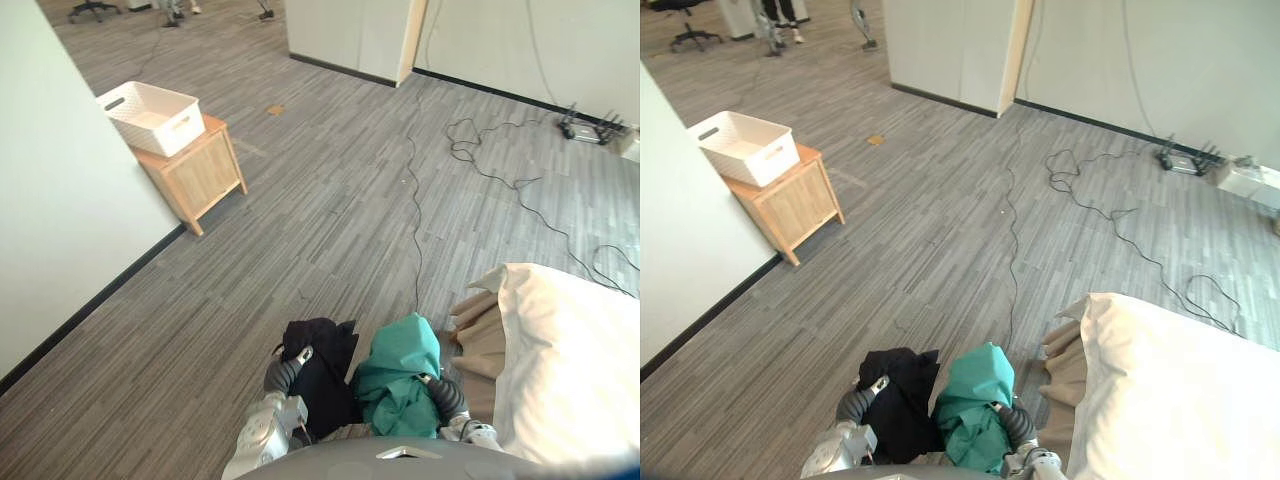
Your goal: Tidy the bed and pick cloth on bed and put in laundry
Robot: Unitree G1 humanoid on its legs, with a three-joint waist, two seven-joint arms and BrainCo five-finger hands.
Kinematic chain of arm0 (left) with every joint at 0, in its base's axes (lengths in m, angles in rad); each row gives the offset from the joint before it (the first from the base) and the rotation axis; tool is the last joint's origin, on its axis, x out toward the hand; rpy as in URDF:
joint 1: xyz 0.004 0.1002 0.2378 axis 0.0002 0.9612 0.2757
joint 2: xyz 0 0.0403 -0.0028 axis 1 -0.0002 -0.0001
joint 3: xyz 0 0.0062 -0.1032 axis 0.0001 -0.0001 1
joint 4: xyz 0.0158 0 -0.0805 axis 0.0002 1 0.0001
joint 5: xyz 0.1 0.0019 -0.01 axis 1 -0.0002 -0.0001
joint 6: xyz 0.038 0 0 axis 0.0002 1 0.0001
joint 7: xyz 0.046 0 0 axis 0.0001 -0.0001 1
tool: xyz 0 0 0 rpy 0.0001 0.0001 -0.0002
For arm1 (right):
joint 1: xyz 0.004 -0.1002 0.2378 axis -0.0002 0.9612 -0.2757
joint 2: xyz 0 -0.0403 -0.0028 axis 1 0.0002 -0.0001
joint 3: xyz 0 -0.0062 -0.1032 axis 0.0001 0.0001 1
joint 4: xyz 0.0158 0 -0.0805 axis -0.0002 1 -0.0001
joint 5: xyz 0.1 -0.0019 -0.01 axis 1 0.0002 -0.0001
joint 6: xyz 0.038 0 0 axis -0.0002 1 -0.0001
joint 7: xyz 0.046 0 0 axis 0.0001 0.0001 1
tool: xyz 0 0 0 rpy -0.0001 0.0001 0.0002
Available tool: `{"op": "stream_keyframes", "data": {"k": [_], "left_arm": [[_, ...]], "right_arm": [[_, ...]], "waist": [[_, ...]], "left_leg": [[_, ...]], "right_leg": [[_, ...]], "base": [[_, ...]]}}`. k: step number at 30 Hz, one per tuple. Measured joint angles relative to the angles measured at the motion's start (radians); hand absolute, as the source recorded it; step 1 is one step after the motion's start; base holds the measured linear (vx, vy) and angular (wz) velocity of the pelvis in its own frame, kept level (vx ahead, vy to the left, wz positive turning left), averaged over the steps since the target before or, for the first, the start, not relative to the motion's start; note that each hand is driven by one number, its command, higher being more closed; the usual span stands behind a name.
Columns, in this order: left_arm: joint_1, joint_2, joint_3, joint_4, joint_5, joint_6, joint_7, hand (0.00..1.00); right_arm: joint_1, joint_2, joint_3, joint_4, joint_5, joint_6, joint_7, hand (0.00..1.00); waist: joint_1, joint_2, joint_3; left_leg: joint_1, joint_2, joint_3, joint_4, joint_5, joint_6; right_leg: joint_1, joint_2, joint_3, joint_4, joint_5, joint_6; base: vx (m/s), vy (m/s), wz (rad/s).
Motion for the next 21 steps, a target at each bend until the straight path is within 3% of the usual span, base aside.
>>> {"op": "stream_keyframes", "data": {"k": [2, 4, 6, 7, 8, 9, 10, 11, 12, 13, 14, 15, 16, 18, 21], "left_arm": [[0.012, -0.008, -0.002, -0.003, -0.009, 0.008, -0.009, 1.0], [0.025, -0.007, -0.001, -0.016, -0.01, 0.019, -0.026, 1.0], [0.051, -0.012, -0.004, -0.052, -0.01, 0.023, -0.027, 1.0], [0.056, -0.013, -0.011, -0.054, -0.01, 0.023, -0.026, 1.0], [0.061, -0.012, -0.021, -0.054, -0.01, 0.024, -0.021, 1.0], [0.061, -0.01, -0.024, -0.056, -0.009, 0.026, -0.02, 1.0], [0.057, -0.007, -0.023, -0.057, -0.009, 0.04, -0.016, 1.0], [0.055, -0.01, -0.023, -0.057, -0.008, 0.044, -0.01, 1.0], [0.043, -0.016, -0.02, -0.047, -0.006, 0.049, 0.004, 1.0], [0.029, -0.024, -0.014, -0.024, 0.01, 0.051, 0.017, 1.0], [0.027, -0.024, -0.009, -0.012, 0.014, 0.051, 0.017, 1.0], [0.02, -0.022, 0.002, 0.0, 0.014, 0.053, 0.018, 1.0], [0.013, -0.018, 0.009, 0.017, 0.014, 0.054, 0.025, 1.0], [0.021, 0.002, 0.02, 0.028, 0.011, 0.053, 0.026, 1.0], [0.015, 0.021, 0.049, 0.029, -0.001, 0.053, 0.023, 1.0]], "right_arm": [[-0.002, -0.016, -0.037, -0.001, 0.0, 0.009, 0.003, 1.0], [-0.003, -0.015, -0.065, -0.009, 0.0, 0.016, 0.009, 1.0], [0.021, -0.014, -0.071, -0.025, -0.001, 0.024, 0.019, 1.0], [0.027, -0.014, -0.074, -0.025, -0.001, 0.027, 0.024, 1.0], [0.029, -0.013, -0.076, -0.024, -0.001, 0.029, 0.025, 1.0], [0.028, -0.009, -0.079, -0.024, -0.001, 0.029, 0.025, 1.0], [0.027, 0.006, -0.09, -0.021, -0.001, 0.029, 0.025, 1.0], [0.034, 0.012, -0.096, -0.021, 0.0, 0.028, 0.025, 1.0], [0.024, 0.013, -0.109, -0.02, 0.0, 0.026, 0.025, 1.0], [0.018, 0.026, -0.135, -0.02, -0.001, 0.025, 0.021, 1.0], [0.015, 0.034, -0.14, -0.02, -0.001, 0.024, 0.019, 1.0], [0.009, 0.044, -0.141, -0.02, -0.001, 0.021, 0.018, 1.0], [0.009, 0.053, -0.134, -0.02, -0.006, 0.015, 0.025, 1.0], [0.014, 0.064, -0.136, -0.021, -0.015, 0.003, 0.032, 1.0], [0.019, 0.075, -0.138, -0.037, -0.02, -0.011, 0.033, 1.0]], "waist": [[0.008, 0.011, 0.011], [0.01, 0.03, 0.024], [0.013, 0.036, 0.025], [0.018, 0.037, 0.026], [0.023, 0.035, 0.026], [0.025, 0.028, 0.025], [0.036, -0.012, 0.0], [0.041, -0.028, -0.014], [0.043, -0.034, -0.019], [0.043, -0.037, -0.019], [0.042, -0.045, -0.017], [0.04, -0.056, -0.015], [0.034, -0.067, -0.012], [0.016, -0.049, -0.007], [-0.015, -0.031, -0.007]], "left_leg": [[-0.03, -0.005, 0.032, -0.038, -0.048, 0.026], [-0.032, -0.015, 0.087, -0.244, -0.042, 0.04], [-0.011, -0.039, 0.149, -0.573, 0.073, 0.055], [0.002, -0.04, 0.168, -0.655, 0.114, 0.065], [0.011, -0.041, 0.184, -0.691, 0.15, 0.101], [0.012, -0.047, 0.188, -0.684, 0.188, 0.138], [0.013, -0.092, 0.216, -0.652, 0.163, 0.197], [0.013, -0.112, 0.224, -0.643, 0.128, 0.196], [0.016, -0.125, 0.227, -0.632, 0.101, 0.216], [0.046, -0.138, 0.23, -0.633, 0.077, 0.23], [0.066, -0.147, 0.23, -0.639, 0.062, 0.236], [0.101, -0.159, 0.225, -0.653, 0.04, 0.24], [0.186, -0.174, 0.208, -0.688, 0.013, 0.241], [0.287, -0.168, 0.172, -0.731, -0.016, 0.239], [0.388, -0.124, 0.099, -0.779, -0.052, 0.22]], "right_leg": [[0.04, -0.019, -0.008, -0.005, -0.021, 0.001], [0.076, -0.035, -0.022, -0.042, -0.025, 0.006], [0.109, -0.044, -0.052, -0.081, -0.04, 0.035], [0.126, -0.042, -0.058, -0.09, -0.053, 0.051], [0.143, -0.043, -0.061, -0.091, -0.073, 0.066], [0.154, -0.05, -0.063, -0.09, -0.088, 0.075], [0.164, -0.103, -0.068, -0.08, -0.12, 0.097], [0.161, -0.121, -0.065, -0.057, -0.121, 0.111], [0.128, -0.145, -0.049, 0.027, -0.119, 0.118], [0.026, -0.185, -0.012, 0.28, -0.081, 0.173], [-0.025, -0.203, 0.009, 0.399, -0.045, 0.196], [-0.096, -0.229, 0.027, 0.562, 0.052, 0.22], [-0.177, -0.286, 0.002, 0.776, 0.079, 0.181], [-0.23, -0.299, -0.06, 0.863, 0.03, 0.111], [-0.368, -0.24, -0.123, 0.776, -0.049, 0.098]], "base": [[0.1, -0.004, 0.08], [0.2, 0.065, 0.26], [0.3, 0.158, 0.48], [0.33, 0.213, 0.28], [0.29, 0.183, 0.15], [0.39, 0.21, 0.11], [0.45, 0.179, 0.04], [0.48, 0.154, -0.04], [0.6, 0.222, 0.03], [0.48, 0.199, 0.1], [0.57, 0.255, 0.18], [0.49, 0.186, 0.1], [0.51, 0.173, 0.11], [0.48, 0.12, 0.15], [0.56, 0.006, 0.62]]}}
